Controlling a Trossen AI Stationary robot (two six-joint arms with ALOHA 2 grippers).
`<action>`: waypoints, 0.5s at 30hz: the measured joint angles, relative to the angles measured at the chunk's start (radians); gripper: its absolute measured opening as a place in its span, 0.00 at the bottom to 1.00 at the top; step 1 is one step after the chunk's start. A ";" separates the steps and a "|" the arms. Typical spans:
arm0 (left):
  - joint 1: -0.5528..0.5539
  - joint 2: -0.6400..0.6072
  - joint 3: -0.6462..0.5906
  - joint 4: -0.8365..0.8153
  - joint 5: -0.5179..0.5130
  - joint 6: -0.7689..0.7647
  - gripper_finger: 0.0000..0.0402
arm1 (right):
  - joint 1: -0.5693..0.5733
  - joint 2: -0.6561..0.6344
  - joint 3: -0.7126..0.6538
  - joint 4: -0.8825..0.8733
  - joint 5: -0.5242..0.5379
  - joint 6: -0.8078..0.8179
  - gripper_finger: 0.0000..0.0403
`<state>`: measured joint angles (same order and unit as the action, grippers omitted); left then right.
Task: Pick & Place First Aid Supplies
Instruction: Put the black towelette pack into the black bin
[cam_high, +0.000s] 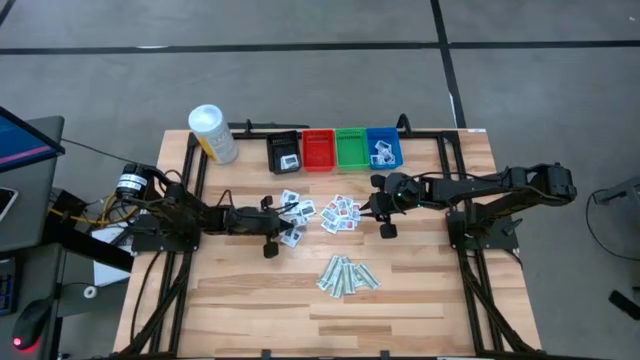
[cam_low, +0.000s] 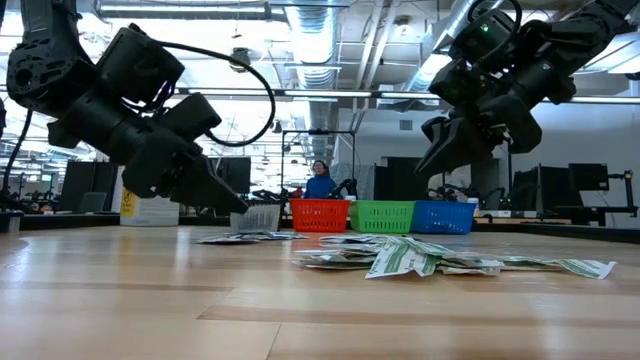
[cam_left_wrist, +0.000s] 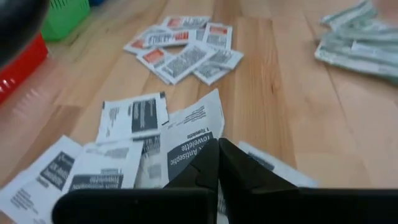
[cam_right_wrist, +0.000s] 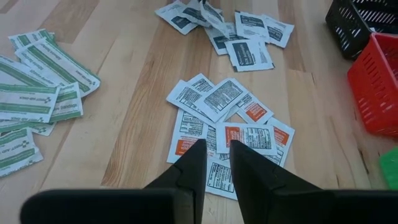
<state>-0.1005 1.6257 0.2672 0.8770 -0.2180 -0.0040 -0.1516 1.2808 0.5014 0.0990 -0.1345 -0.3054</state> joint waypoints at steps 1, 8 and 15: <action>0.000 0.000 0.000 0.014 0.000 0.003 0.01 | 0.000 0.000 0.000 0.002 0.000 0.000 0.16; 0.000 0.000 0.000 0.106 -0.002 0.055 0.02 | 0.000 0.000 0.000 0.001 0.000 0.000 0.16; 0.004 -0.001 0.001 0.188 -0.132 0.100 0.01 | 0.000 0.000 0.000 0.010 0.000 0.000 0.16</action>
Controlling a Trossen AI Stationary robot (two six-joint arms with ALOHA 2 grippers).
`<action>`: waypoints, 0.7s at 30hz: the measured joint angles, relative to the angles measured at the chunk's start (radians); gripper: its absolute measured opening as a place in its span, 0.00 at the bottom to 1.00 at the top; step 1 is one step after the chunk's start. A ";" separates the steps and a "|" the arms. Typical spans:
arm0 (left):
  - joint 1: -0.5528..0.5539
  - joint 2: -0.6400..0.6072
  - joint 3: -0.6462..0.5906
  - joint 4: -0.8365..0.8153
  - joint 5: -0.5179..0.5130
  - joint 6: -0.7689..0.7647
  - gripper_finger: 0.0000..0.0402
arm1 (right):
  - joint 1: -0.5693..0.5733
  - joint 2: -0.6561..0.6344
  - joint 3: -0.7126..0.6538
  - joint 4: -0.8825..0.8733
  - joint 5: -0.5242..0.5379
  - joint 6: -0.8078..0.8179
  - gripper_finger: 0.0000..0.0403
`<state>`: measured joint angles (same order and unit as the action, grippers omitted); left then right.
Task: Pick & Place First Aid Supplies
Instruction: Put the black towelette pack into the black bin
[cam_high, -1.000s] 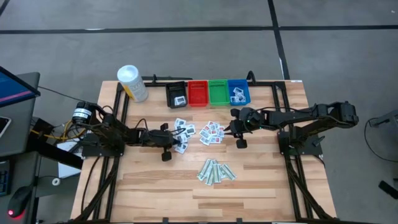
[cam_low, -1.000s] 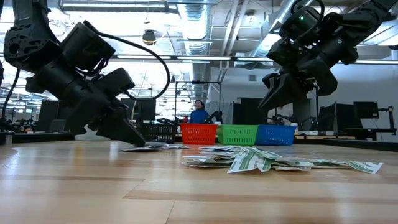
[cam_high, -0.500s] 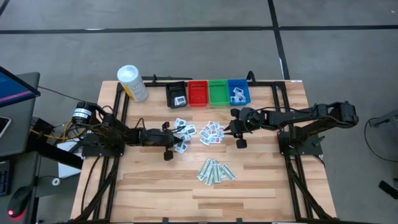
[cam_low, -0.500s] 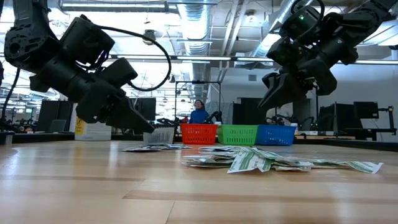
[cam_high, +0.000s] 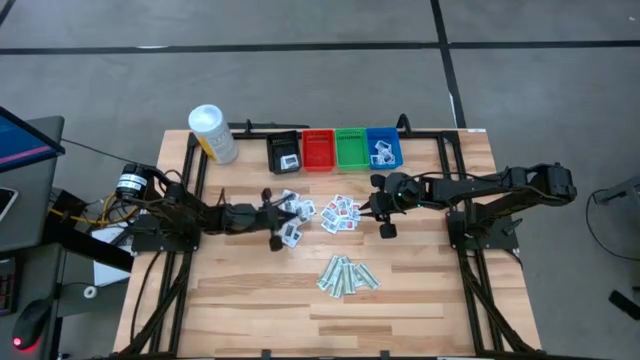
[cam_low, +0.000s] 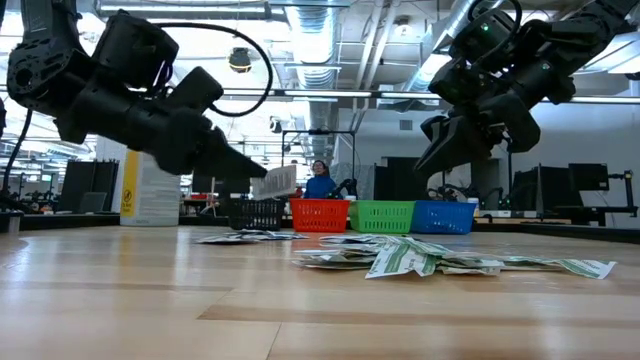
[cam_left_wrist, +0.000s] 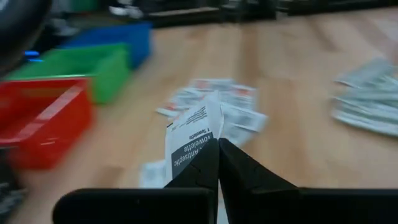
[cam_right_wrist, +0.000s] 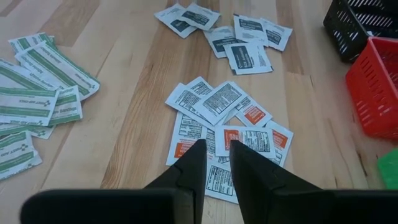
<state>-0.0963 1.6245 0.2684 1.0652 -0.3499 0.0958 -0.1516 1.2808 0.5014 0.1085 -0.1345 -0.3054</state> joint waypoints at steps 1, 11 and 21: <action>0.000 0.000 0.000 0.008 -0.050 0.004 0.01 | 0.000 0.000 0.000 0.000 0.000 0.000 0.16; 0.077 0.000 0.000 0.145 -0.271 0.058 0.01 | 0.000 0.000 0.000 0.006 0.000 0.000 0.16; 0.319 0.000 0.036 0.156 -0.172 0.054 0.01 | 0.000 0.000 0.000 0.007 0.000 -0.005 0.16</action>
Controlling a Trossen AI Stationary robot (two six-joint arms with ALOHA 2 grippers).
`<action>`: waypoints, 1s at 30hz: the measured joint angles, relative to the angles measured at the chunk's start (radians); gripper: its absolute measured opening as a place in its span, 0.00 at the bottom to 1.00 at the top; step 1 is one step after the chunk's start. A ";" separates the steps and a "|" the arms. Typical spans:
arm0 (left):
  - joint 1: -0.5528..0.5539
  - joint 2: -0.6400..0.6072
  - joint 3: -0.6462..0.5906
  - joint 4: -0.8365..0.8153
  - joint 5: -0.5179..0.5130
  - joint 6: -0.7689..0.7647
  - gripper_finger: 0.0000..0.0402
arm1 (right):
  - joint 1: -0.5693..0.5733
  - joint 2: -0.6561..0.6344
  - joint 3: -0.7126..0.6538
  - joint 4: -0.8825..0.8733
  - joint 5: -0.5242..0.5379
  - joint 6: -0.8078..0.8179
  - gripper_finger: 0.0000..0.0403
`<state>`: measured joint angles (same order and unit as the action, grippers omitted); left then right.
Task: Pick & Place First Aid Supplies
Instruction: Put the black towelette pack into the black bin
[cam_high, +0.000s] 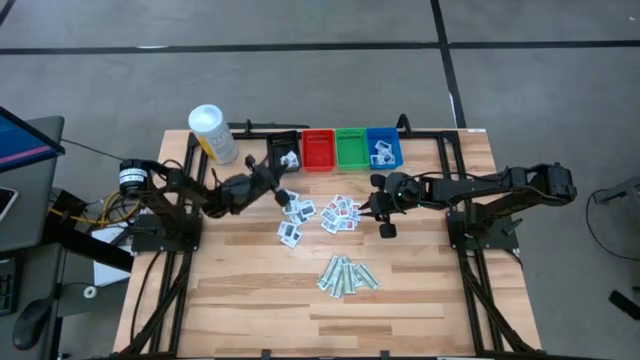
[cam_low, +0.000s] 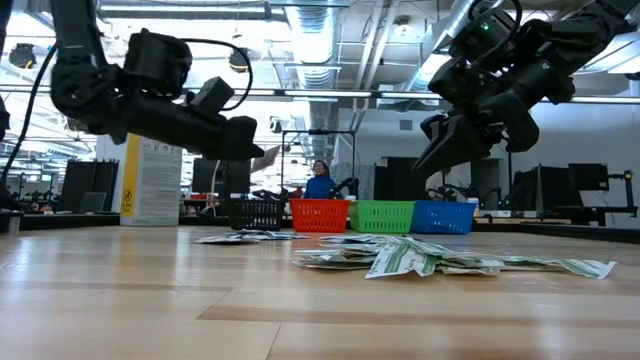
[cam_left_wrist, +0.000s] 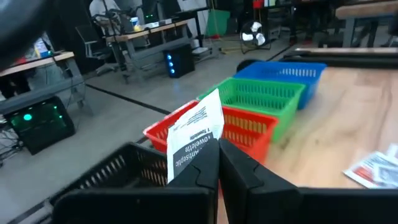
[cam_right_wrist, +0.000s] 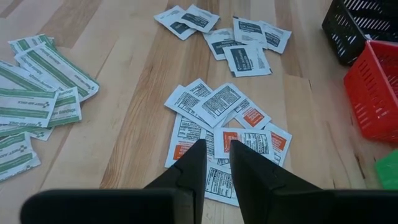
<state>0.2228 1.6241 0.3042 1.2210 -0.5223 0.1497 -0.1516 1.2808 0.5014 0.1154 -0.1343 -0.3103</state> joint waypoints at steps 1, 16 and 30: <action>0.027 0.000 0.006 0.000 0.029 0.000 0.01 | 0.000 0.000 0.000 0.000 0.000 -0.001 0.16; 0.266 0.000 0.019 -0.050 0.215 -0.080 0.02 | 0.000 0.000 0.000 -0.001 0.000 -0.003 0.16; 0.262 0.000 0.019 -0.091 0.257 -0.090 0.02 | 0.000 0.000 0.000 -0.002 0.001 -0.014 0.16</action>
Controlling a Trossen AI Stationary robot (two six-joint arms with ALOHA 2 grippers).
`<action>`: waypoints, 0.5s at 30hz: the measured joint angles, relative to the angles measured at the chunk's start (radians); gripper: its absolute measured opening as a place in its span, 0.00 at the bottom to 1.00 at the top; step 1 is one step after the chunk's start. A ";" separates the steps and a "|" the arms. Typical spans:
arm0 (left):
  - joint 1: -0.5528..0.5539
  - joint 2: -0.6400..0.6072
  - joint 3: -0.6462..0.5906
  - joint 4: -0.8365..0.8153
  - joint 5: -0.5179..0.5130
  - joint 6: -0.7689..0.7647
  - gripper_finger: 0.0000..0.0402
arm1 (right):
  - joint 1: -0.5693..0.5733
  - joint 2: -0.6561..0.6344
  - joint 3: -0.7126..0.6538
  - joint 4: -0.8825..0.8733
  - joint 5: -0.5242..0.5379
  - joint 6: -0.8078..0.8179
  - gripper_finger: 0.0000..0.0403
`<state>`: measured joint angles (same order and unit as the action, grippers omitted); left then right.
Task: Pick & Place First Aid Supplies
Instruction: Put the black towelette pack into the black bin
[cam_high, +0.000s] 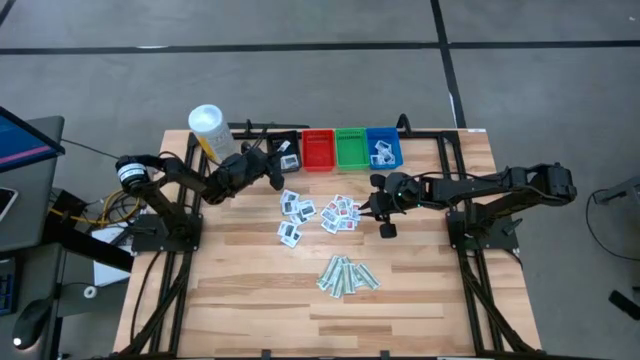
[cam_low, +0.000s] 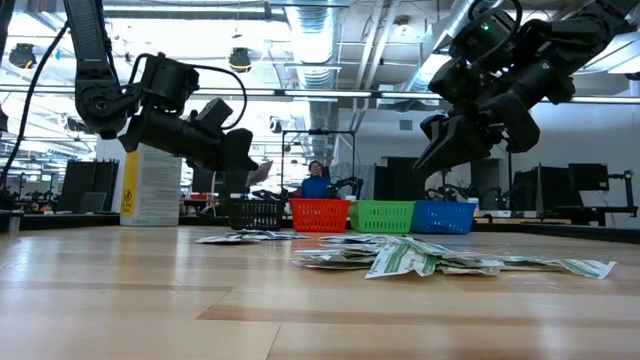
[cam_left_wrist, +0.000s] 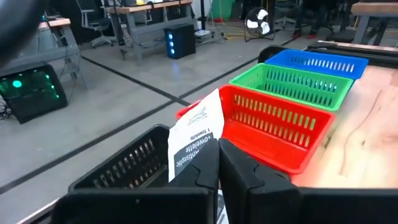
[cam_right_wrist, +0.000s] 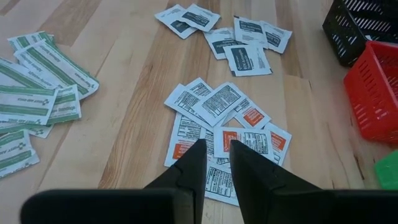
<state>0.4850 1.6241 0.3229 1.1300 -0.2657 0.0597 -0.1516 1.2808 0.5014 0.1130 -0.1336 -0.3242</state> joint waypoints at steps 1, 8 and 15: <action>0.000 0.000 0.000 -0.007 0.000 -0.010 0.02 | 0.000 0.000 0.000 0.000 0.000 -0.010 0.16; 0.000 0.000 0.000 -0.053 0.000 -0.062 0.02 | 0.000 0.000 0.000 0.025 0.000 -0.029 0.16; 0.001 0.000 0.000 -0.052 -0.003 -0.062 0.02 | 0.000 0.000 0.000 0.031 0.000 -0.018 0.16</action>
<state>0.4862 1.6241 0.3225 1.0779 -0.2684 -0.0020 -0.1516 1.2810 0.5014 0.1440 -0.1333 -0.3421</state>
